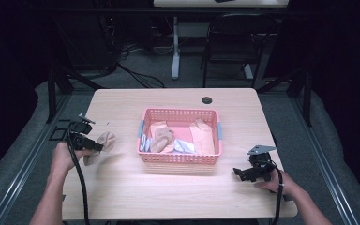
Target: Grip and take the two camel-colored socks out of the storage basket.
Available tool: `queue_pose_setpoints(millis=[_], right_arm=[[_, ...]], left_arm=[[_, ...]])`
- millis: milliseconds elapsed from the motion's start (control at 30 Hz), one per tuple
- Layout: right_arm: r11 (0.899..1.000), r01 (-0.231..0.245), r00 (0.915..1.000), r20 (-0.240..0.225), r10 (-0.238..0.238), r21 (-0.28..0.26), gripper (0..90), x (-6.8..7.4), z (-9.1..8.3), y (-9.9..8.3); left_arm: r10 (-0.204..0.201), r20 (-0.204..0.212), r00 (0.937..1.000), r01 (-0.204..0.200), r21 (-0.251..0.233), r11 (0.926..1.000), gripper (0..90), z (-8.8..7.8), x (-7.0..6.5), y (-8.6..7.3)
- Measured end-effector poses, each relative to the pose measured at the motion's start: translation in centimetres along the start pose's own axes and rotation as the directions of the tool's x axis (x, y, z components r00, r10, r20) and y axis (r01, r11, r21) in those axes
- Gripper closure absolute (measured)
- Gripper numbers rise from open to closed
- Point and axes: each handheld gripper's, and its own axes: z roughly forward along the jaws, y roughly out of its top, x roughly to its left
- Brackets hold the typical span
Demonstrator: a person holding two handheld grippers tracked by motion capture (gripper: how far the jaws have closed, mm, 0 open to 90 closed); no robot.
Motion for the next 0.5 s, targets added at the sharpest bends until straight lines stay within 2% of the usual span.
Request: queue_pose_setpoints(millis=[500], right_arm=[[1.000, 0.000, 1.0000, 0.000, 0.000, 0.000, 0.0, 0.0, 0.0, 0.0]], left_arm=[[-0.088, -0.015, 0.9960, 0.089, 0.031, 0.9956, 74.6, 2.6, 2.3, -1.9]])
